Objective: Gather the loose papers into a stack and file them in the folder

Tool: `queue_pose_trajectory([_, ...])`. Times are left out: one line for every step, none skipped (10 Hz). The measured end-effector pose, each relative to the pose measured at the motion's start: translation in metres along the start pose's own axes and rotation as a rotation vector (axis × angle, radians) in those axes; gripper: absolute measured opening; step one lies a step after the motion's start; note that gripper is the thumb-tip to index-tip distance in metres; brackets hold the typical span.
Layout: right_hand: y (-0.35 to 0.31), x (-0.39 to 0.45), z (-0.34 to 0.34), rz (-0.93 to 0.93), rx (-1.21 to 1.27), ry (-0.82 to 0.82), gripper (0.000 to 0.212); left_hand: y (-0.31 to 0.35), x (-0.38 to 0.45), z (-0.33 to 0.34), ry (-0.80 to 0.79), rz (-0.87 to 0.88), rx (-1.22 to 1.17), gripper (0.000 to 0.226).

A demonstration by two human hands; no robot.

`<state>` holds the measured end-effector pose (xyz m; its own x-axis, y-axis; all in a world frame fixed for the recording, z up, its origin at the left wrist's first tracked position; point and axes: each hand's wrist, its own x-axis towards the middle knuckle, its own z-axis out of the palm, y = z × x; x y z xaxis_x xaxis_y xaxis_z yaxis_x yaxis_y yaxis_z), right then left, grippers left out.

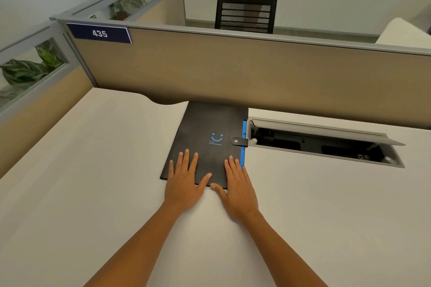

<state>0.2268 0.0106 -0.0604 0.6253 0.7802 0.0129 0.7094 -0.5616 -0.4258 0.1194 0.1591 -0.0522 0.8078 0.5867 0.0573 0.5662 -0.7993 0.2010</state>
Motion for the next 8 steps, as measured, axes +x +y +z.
queue_pose_trajectory([0.001, 0.000, -0.001, -0.018, -0.030, -0.010, 0.094, 0.001, 0.000, -0.001, -0.014, -0.011, 0.006, 0.098])
queue_pose_trajectory([0.003, 0.000, -0.003, -0.040, -0.044, -0.026, 0.097, 0.002, 0.001, -0.001, -0.047, -0.032, 0.031, 0.087])
queue_pose_trajectory([0.001, -0.002, -0.003, -0.032, -0.044, -0.009, 0.098, 0.002, 0.003, -0.001, -0.085, -0.050, 0.047, 0.084])
queue_pose_trajectory([-0.003, -0.009, -0.002, 0.008, -0.030, 0.023, 0.096, 0.004, 0.003, -0.002, -0.109, -0.051, 0.049, 0.083])
queue_pose_trajectory([-0.004, -0.018, -0.003, 0.026, -0.002, 0.039, 0.094, 0.006, 0.005, -0.006, -0.143, -0.064, 0.073, 0.083])
queue_pose_trajectory([-0.002, -0.029, -0.005, 0.068, 0.071, 0.070, 0.095, 0.012, 0.006, -0.011, -0.197, -0.101, 0.103, 0.082])
queue_pose_trajectory([-0.002, -0.043, -0.010, 0.127, 0.123, 0.108, 0.091, 0.027, -0.001, -0.021, -0.196, -0.136, 0.059, 0.080])
queue_pose_trajectory([0.009, -0.050, -0.017, 0.174, 0.088, 0.116, 0.088, 0.043, -0.011, -0.024, -0.139, -0.089, 0.065, 0.078])
